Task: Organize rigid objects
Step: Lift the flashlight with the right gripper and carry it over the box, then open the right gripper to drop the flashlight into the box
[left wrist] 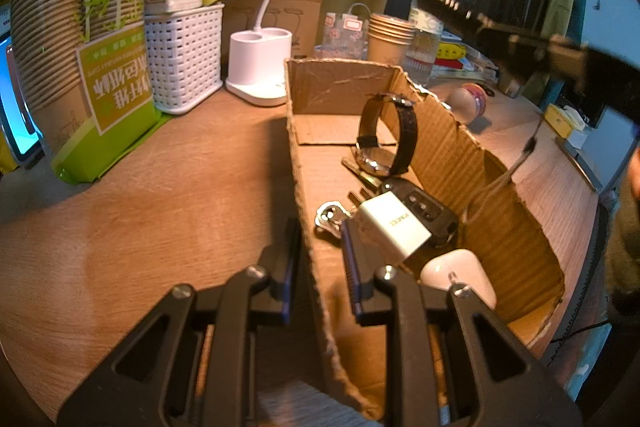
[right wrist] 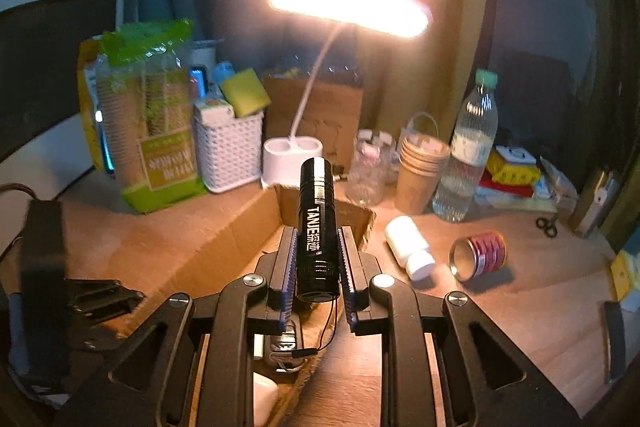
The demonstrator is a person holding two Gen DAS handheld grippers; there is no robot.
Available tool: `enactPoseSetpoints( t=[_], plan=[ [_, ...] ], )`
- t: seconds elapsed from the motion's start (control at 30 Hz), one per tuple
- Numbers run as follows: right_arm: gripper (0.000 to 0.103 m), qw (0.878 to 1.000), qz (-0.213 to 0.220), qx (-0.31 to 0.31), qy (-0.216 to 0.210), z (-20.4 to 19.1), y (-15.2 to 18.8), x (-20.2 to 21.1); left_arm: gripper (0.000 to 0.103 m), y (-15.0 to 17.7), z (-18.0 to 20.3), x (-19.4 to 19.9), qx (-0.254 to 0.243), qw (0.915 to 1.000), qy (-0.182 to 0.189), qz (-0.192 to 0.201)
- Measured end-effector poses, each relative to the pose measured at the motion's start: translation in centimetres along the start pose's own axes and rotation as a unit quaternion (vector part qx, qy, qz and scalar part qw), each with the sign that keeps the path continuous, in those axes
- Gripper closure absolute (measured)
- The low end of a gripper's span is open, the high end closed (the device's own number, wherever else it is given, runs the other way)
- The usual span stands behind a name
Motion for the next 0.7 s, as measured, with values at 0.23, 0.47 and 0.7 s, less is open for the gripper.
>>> enactPoseSetpoints(
  t=[0.23,0.47,0.7],
  plan=[
    [0.081,0.999,-0.023,-0.024,0.011,1.5,1.5,-2.2,0.081,0.0,0.0,0.0,0.000,1.0000,0.000,0.000],
    [0.081,0.998,-0.041,-0.042,0.006,2.0,2.4,-3.5,0.081,0.0,0.0,0.0,0.000,1.0000,0.000,0.000],
    [0.081,0.997,-0.055,-0.043,0.014,1.9,2.7,-4.3,0.081,0.0,0.0,0.0,0.000,1.0000,0.000,0.000]
  ],
)
Point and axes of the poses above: each gripper's, at about its wrist camera, not at the fingertips, and x roughly against the way its jaws point, z to its right, y to its underside, the point moved 3 cm from there along -x, roughly the way its jaws point, and after that the axes turned 14 degrees about -y, right-handed, at the moved point
